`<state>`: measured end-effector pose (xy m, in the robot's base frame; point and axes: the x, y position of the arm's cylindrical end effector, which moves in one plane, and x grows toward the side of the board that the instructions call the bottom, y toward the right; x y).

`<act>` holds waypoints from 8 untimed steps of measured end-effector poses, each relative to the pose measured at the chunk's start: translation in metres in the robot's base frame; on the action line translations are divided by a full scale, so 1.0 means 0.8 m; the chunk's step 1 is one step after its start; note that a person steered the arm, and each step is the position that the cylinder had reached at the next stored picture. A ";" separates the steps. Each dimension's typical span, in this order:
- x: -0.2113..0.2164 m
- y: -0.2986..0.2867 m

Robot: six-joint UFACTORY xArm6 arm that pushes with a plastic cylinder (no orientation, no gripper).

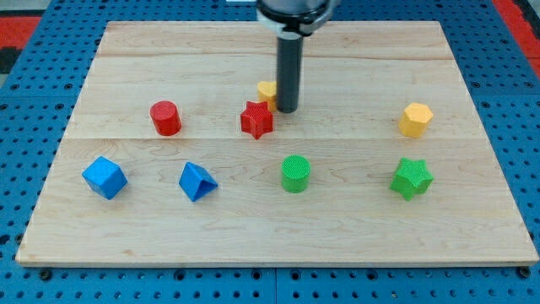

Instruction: Move heart above the hexagon

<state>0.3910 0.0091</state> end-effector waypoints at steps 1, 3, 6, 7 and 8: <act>-0.017 -0.021; -0.066 -0.097; -0.056 0.112; -0.056 0.182; -0.062 0.165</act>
<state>0.3411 0.1410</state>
